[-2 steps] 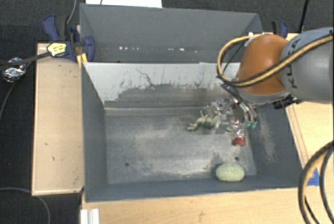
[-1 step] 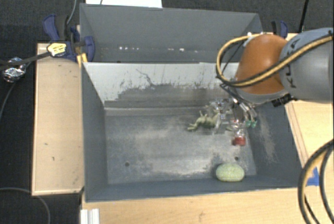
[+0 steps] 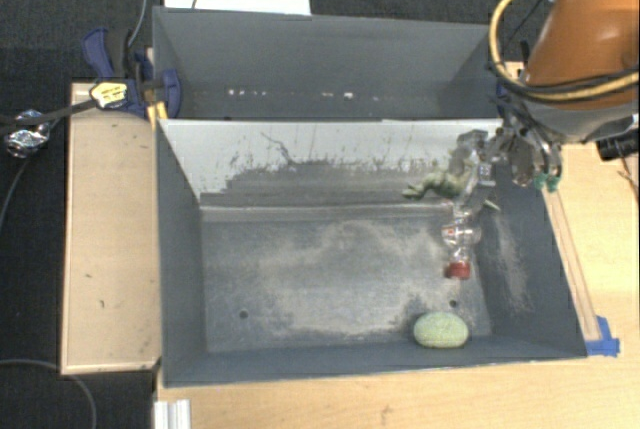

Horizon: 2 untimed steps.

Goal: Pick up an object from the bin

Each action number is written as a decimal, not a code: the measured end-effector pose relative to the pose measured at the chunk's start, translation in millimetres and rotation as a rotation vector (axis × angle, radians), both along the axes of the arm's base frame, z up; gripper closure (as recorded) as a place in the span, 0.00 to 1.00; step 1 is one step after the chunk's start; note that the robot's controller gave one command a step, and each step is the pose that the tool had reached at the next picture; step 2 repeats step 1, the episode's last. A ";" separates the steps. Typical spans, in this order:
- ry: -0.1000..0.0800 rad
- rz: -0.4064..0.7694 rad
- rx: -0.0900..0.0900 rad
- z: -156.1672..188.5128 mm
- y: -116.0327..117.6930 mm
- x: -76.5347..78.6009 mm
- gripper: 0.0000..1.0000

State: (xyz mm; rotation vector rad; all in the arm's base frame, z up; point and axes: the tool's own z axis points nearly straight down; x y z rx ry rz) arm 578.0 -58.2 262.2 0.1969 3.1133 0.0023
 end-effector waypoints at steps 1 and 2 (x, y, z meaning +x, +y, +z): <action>0.008 0.001 0.001 -5.1 0.3 -1.1 1.00; 0.008 0.001 0.001 -5.1 0.3 -1.1 1.00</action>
Offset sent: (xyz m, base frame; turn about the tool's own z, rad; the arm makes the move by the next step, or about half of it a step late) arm 0.0000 0.0000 0.0000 0.0000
